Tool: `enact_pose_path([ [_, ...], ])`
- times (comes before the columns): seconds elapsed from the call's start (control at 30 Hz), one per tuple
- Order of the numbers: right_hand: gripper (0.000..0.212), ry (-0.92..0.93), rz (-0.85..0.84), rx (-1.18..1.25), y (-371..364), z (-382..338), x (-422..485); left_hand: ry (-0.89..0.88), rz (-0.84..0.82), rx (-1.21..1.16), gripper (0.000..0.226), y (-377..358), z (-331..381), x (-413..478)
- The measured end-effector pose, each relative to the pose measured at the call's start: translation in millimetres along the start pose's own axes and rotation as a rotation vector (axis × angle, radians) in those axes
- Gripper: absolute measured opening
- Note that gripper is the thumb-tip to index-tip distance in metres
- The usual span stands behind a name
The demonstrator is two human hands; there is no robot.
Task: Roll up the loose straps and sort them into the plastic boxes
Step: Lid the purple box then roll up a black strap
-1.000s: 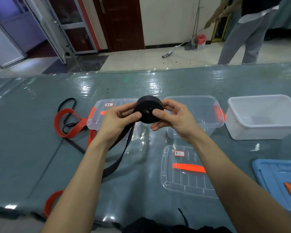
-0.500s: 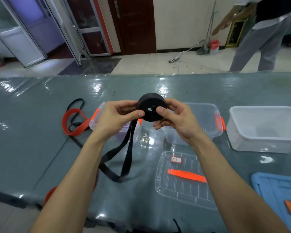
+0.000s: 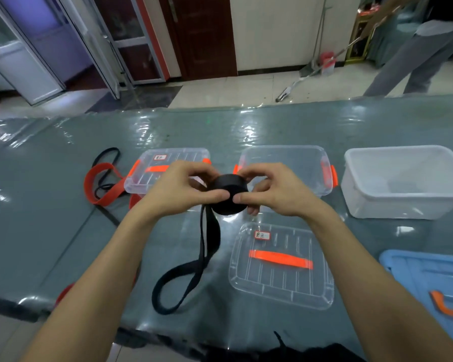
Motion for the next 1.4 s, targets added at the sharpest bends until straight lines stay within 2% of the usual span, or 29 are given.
enact_pose_path([
  [0.07,0.036,0.023,0.058,0.142,5,1,-5,0.022,0.088,-0.254,0.032,-5,-7,-10],
  [0.23,0.035,0.074,0.112,0.363,1,10,-9,0.041,0.238,-0.508,0.038,-21,-10,-26],
  [0.33,0.043,0.050,0.111,0.452,-4,18,-7,0.060,0.222,-0.547,0.037,-20,-7,-25],
  [0.5,0.042,0.048,0.098,0.484,-1,21,-6,0.082,0.146,-0.484,0.029,-13,-1,-17],
  [0.67,0.043,0.043,0.130,0.524,-3,21,-5,0.081,0.141,-0.483,0.036,-19,-2,-9],
  [0.77,0.040,-0.004,0.027,0.388,-3,23,-7,0.111,0.111,-0.357,0.037,-18,-5,-9],
  [0.87,0.061,-0.102,-0.084,0.060,-1,25,-6,0.129,-0.108,0.033,0.035,-12,1,-2],
  [0.9,0.062,-0.116,-0.101,-0.010,-4,23,-5,0.114,-0.186,0.190,0.033,-11,5,2],
  [1.0,0.041,-0.084,-0.102,-0.130,-16,18,0,0.066,-0.256,0.423,0.029,-8,19,16],
  [1.07,0.035,-0.062,-0.039,-0.045,-13,19,0,0.065,-0.173,0.316,0.031,-3,18,20],
  [1.17,0.035,-0.018,0.047,0.184,4,17,-3,0.077,0.001,-0.162,0.038,0,7,10],
  [1.23,0.035,0.003,0.076,0.273,10,16,-4,0.084,0.067,-0.364,0.040,-7,-3,1],
  [1.3,0.033,0.004,0.075,0.316,9,16,-3,0.100,0.110,-0.468,0.038,-13,-10,-4],
  [1.4,0.029,-0.013,0.048,0.341,5,20,-2,0.120,0.146,-0.490,0.035,-13,-14,-4],
])
Point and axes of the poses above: each hand's wrist, its own x-axis towards the middle knuckle, its own y-axis out of the back of the hand, z = x × y, the point moved 5 cm from there along x, towards the middle knuckle, and after that the axes turned 5 degrees about -y, right-handed, at the moved point
